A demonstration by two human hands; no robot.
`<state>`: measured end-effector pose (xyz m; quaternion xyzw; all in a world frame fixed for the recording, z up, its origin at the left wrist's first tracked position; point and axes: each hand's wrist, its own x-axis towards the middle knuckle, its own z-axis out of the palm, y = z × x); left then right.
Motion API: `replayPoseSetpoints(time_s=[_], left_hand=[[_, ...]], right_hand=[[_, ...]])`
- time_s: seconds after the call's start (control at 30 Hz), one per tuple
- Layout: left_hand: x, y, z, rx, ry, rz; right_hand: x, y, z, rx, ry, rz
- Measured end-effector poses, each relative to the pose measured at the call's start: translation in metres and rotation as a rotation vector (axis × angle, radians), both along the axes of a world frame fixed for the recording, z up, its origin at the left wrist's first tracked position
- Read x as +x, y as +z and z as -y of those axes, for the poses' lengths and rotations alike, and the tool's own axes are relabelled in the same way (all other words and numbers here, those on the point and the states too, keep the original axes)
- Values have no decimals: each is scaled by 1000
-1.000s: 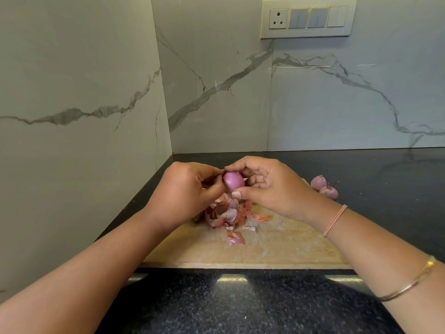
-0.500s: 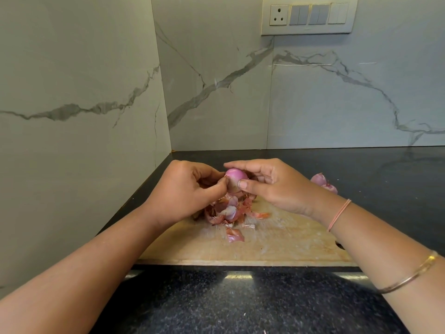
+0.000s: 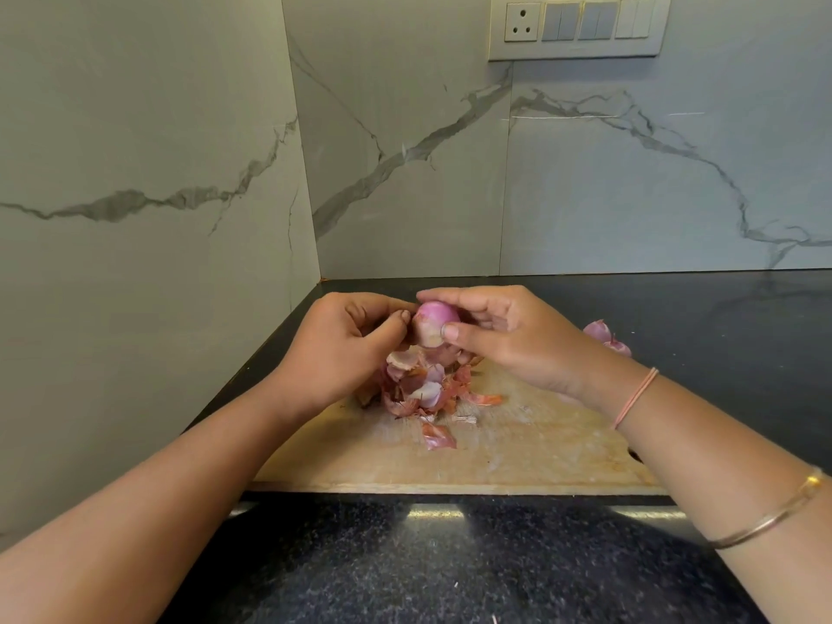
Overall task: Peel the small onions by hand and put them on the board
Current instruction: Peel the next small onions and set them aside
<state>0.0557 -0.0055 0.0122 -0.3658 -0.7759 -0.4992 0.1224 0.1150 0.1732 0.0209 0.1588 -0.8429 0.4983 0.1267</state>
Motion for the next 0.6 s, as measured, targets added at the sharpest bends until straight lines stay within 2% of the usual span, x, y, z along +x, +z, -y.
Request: replayPoseSetpoints(time_s=[0.17, 0.3, 0.43, 0.6], left_hand=[[4, 0, -3, 47, -99, 45], [9, 1, -3, 72, -109, 51], [9, 0, -5, 92, -81, 70], [10, 0, -7, 107, -49, 113]], right_hand=[[-2, 2, -8, -244, 67, 123], [-1, 3, -8, -301, 104, 135], [-2, 1, -7, -277, 117, 115], [-1, 0, -5, -120, 63, 23]])
